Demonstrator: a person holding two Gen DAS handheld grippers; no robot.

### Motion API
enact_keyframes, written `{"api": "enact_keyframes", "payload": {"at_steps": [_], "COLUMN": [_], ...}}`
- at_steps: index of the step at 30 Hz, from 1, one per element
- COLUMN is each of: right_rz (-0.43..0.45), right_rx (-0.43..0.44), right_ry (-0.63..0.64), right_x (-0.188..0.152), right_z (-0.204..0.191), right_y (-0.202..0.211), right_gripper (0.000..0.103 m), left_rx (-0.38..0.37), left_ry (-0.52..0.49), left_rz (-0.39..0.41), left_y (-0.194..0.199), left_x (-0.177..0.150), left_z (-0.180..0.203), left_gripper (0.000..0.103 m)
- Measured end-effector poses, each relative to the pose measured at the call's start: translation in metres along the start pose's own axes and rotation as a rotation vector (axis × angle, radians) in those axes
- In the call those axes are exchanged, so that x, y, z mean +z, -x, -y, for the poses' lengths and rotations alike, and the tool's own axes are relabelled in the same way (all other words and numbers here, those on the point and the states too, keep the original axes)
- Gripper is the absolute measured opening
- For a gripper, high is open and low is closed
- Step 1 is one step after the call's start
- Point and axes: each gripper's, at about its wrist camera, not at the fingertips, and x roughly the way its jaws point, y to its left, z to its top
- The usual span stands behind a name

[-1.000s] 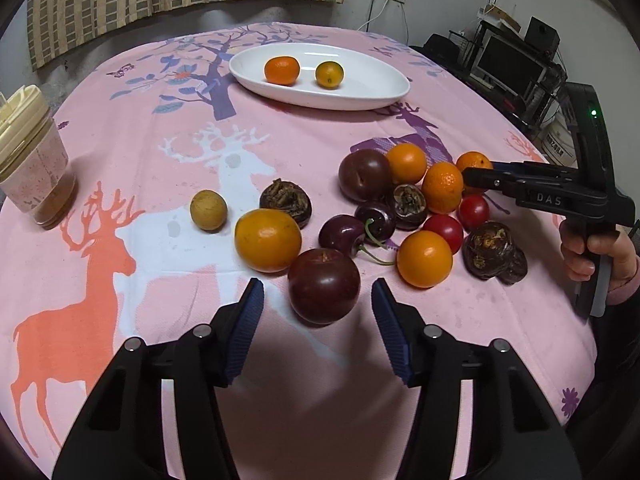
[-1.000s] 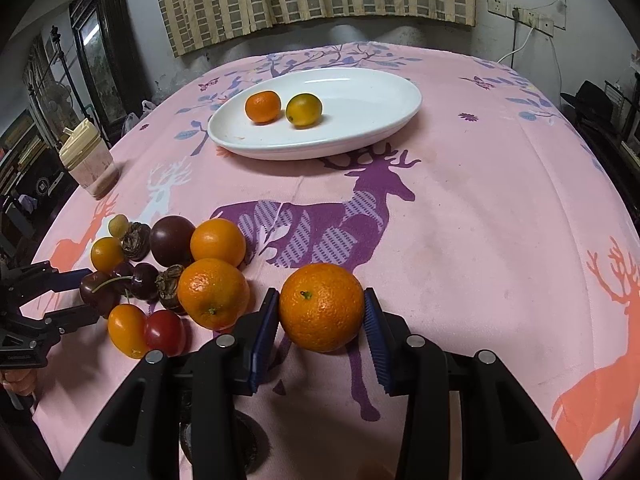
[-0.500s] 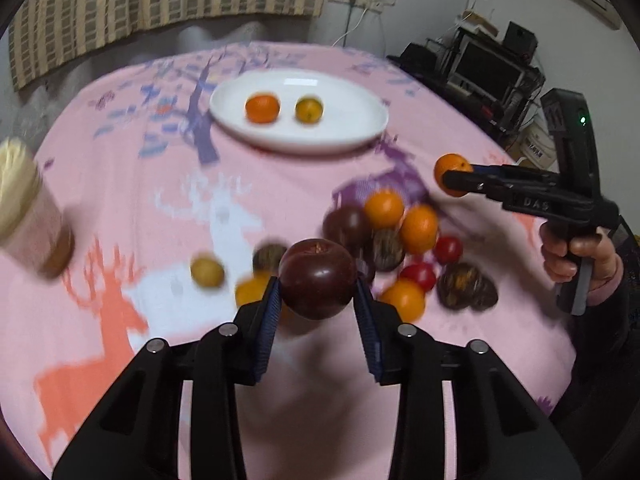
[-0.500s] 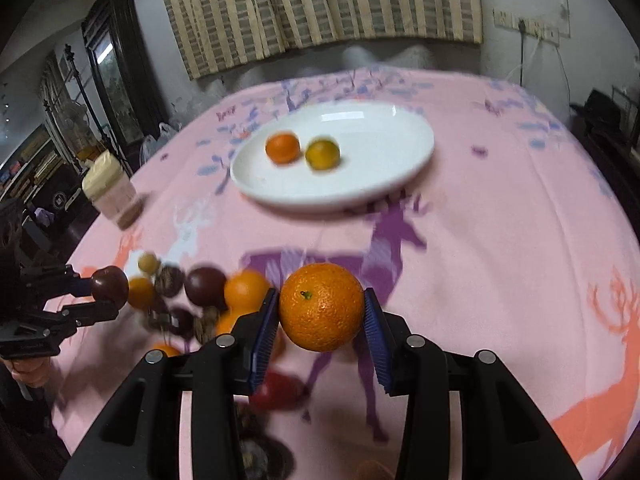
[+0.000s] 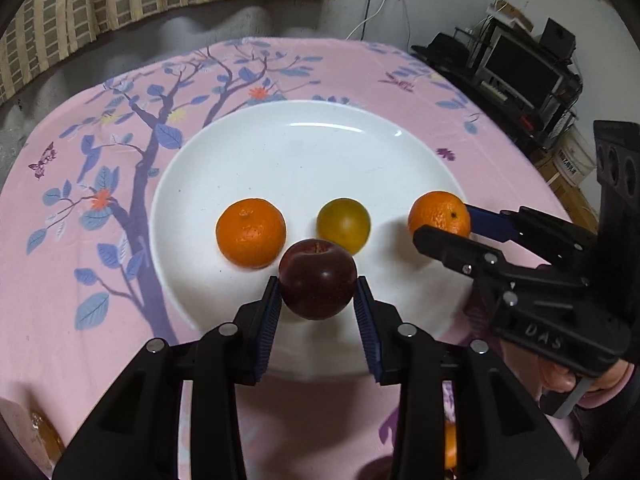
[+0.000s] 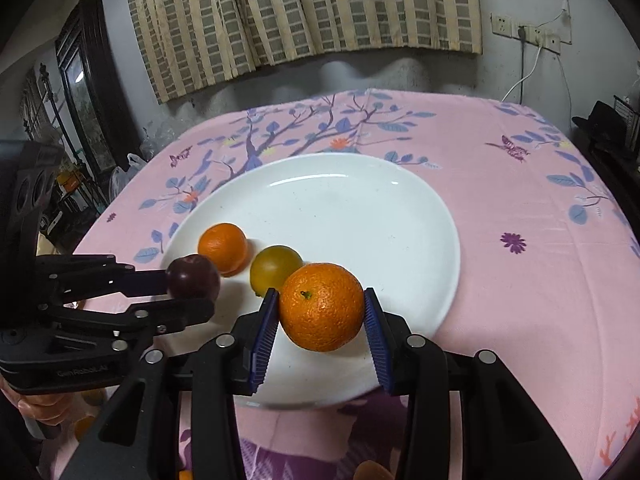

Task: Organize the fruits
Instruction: 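Carry a dark plum to the plate with the left tool while the right tool carries an orange there, then carry a yellow-orange citrus to the plate with the left tool while the right tool carries an orange there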

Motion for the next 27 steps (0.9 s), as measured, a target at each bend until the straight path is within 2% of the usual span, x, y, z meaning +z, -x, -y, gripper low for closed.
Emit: {"api": "enact_keyframes", "payload": {"at_steps": [1,2,3,4,8,10,12,15,18,20,22,27], "right_rz": [-0.009,-0.013,-0.013,-0.002,0.054,0.053,0.006,-0.065,-0.122,-0.155,-0.183,-0.204], "right_rx": [0.009,0.016,0.030,0.031,0.034,0.085,0.148,0.196,0.233,0.267,0.277,0.288], "right_ry": [0.000,-0.002,-0.005,-0.004,0.085,0.115,0.139,0.138,0.081,0.049,0.048,0.065], "right_x": [0.000,-0.002,-0.003,-0.006,-0.019,-0.033,-0.054,-0.081,-0.103,-0.113,-0.120,-0.127], "right_z": [0.000,0.000,0.000,-0.001,-0.018,-0.027,-0.035,-0.042,-0.040,-0.037,-0.038,-0.046], "right_y": [-0.004,-0.005,-0.003,0.004,0.047,0.070,0.085,0.091,0.089,0.085,0.082,0.080], "right_gripper": [0.044,0.048,0.056,0.058,0.062,0.068,0.075,0.075,0.075,0.074,0.060,0.056], "left_rx": [0.009,0.018,0.031,0.049,0.062,0.069,0.051,0.031,0.028,0.045,0.052,0.039], "left_ry": [0.012,0.024,0.034,0.037,0.000,-0.002,0.013,0.082,0.138,0.149,0.154,0.113], "left_rz": [-0.013,-0.013,0.008,0.047,0.127,0.162,0.172,0.163,0.158,0.162,0.157,0.157], "left_y": [-0.004,-0.003,0.002,0.014,0.062,0.089,0.105,0.120,0.130,0.135,0.137,0.139], "left_x": [0.001,0.001,0.001,-0.001,-0.023,-0.049,-0.075,-0.119,-0.156,-0.177,-0.191,-0.213], "left_z": [-0.001,-0.003,-0.005,-0.005,-0.006,-0.008,-0.012,-0.020,-0.021,-0.020,-0.017,-0.003], "left_gripper": [0.042,0.062,0.066,0.073,0.088,0.089,0.090,0.090,0.090,0.090,0.090,0.089]}}
